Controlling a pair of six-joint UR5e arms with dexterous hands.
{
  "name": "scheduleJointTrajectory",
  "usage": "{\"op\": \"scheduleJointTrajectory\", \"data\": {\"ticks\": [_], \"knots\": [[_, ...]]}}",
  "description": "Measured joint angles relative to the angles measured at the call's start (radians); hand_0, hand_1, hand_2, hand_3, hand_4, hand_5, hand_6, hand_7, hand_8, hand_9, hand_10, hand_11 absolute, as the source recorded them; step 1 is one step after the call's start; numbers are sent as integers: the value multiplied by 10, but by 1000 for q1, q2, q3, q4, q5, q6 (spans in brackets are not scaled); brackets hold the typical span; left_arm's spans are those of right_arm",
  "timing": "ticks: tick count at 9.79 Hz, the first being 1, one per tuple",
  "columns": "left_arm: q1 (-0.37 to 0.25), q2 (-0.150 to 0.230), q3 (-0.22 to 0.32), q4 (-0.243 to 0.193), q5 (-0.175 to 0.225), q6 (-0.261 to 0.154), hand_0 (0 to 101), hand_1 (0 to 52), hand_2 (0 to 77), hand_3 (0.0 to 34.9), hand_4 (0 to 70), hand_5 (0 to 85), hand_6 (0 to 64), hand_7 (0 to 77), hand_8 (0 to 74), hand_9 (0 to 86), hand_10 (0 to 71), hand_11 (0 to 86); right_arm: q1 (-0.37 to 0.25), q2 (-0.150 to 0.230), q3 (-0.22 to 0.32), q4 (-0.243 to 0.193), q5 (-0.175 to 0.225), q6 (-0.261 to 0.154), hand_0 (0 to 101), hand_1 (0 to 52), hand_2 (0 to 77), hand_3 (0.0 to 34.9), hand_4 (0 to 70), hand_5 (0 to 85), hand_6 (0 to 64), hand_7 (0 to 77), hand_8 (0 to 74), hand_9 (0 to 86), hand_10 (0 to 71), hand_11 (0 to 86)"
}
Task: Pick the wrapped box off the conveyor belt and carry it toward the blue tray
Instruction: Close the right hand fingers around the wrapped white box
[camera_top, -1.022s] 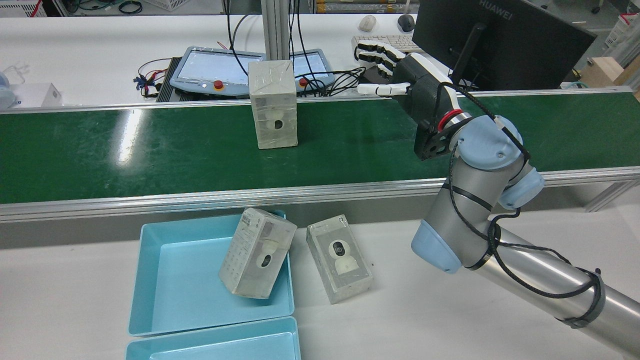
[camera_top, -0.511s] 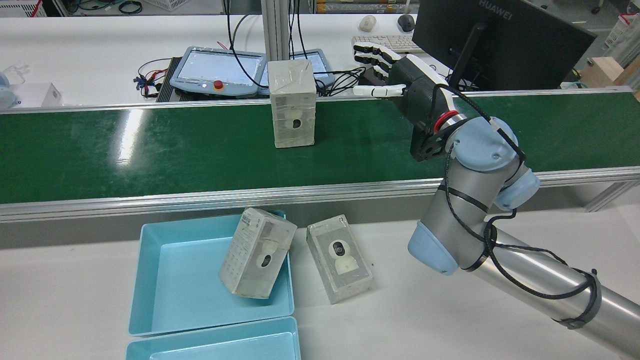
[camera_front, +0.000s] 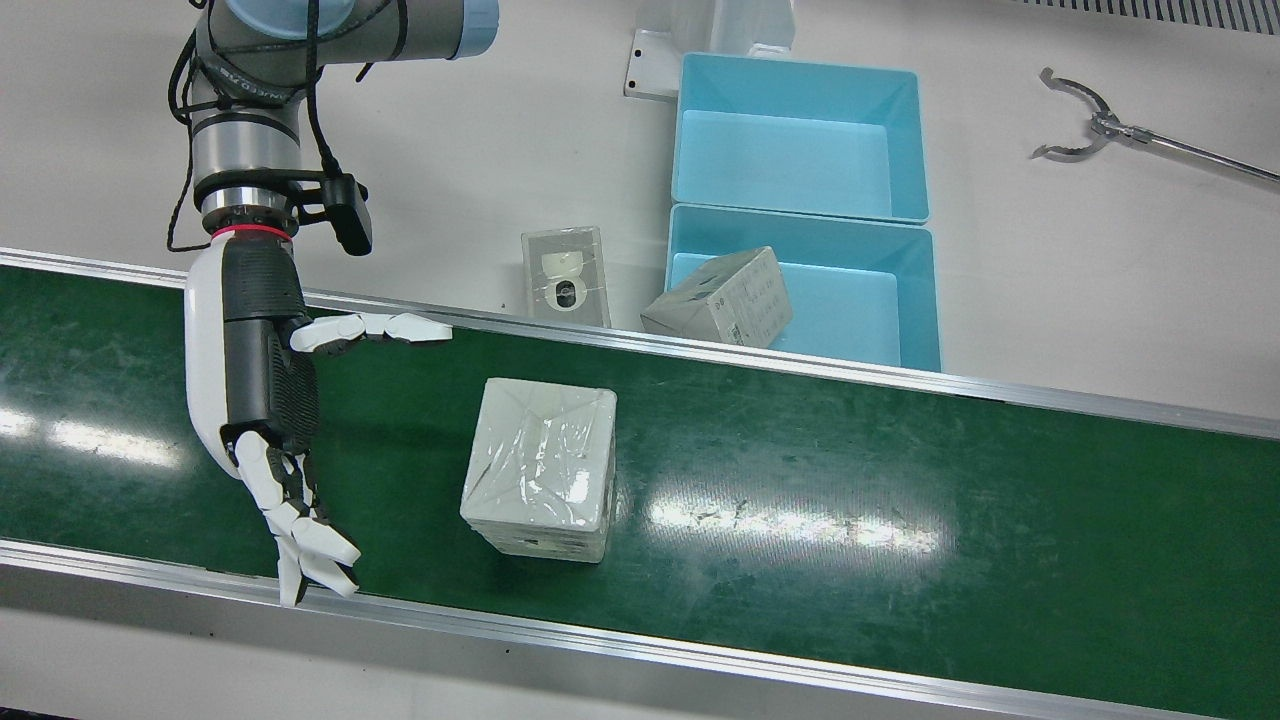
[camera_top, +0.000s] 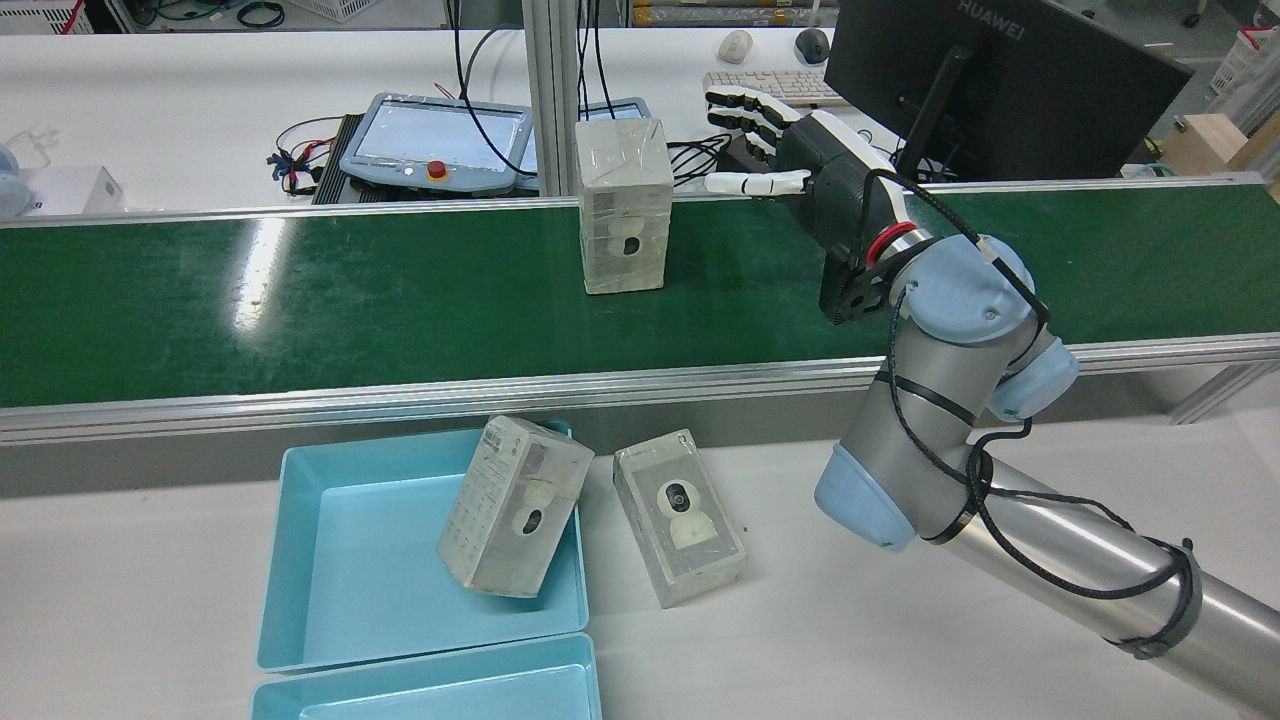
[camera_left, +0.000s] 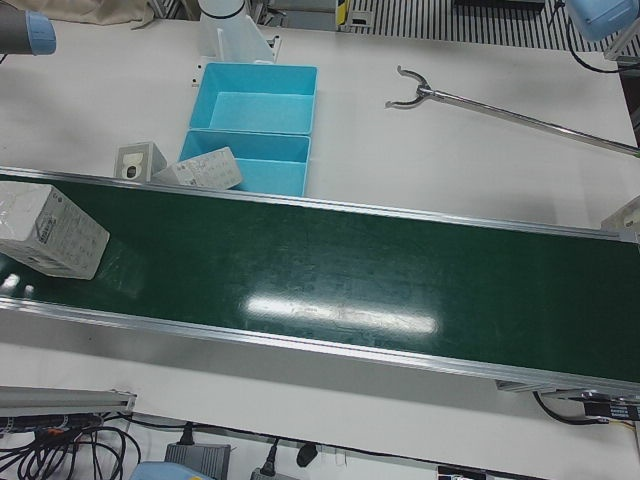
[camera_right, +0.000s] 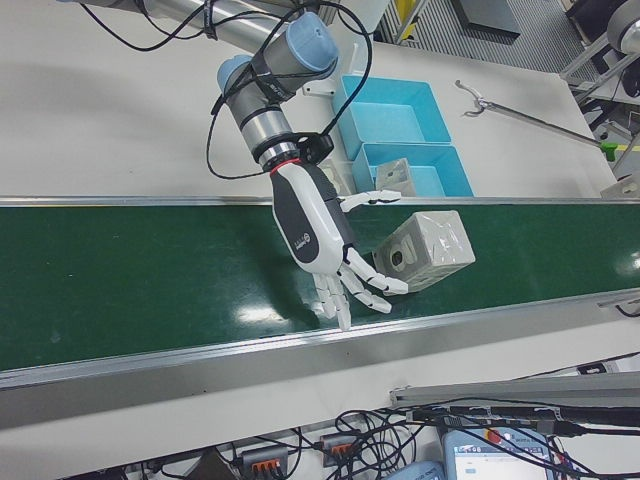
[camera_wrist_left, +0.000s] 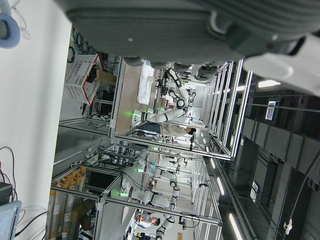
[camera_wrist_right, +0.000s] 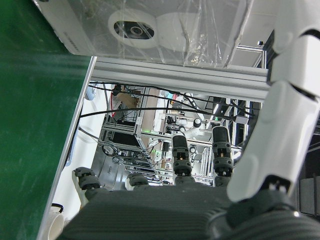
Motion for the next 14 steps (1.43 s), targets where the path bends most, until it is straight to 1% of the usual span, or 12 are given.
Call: {"op": "scheduleJointTrajectory", "data": {"ticks": [6,10,11,12,13,14], "knots": [[0,0,0,0,0,0,0,0,11,0,0,5,0,5,5,0,5,0,-6,0,-6,9,1,-1,412,93,153,299,120,196,0,175,0,16,44,71],[0,0,0,0,0,0,0,0,11,0,0,5,0,5,0,0,5,0,-8,-1,-23,19,1,0,412,93,164,302,131,196,0,175,0,16,44,71],[0,0,0,0,0,0,0,0,11,0,0,5,0,5,0,5,0,0,-8,-2,-25,20,1,0,411,93,169,302,142,207,0,175,0,16,60,82],[0,0,0,0,0,0,0,0,11,0,0,5,0,5,5,5,0,0,-8,-2,-26,21,2,0,413,93,185,302,169,273,0,185,0,16,60,104],[0,0,0,0,0,0,0,0,11,0,0,5,0,5,5,5,5,0,-8,-2,-26,21,2,0,412,54,224,304,245,355,38,256,0,54,114,169],[0,0,0,0,0,0,0,0,11,0,0,5,0,5,5,0,5,0,-8,-2,-27,21,2,1,425,49,240,306,262,371,82,311,0,54,114,169]]}}
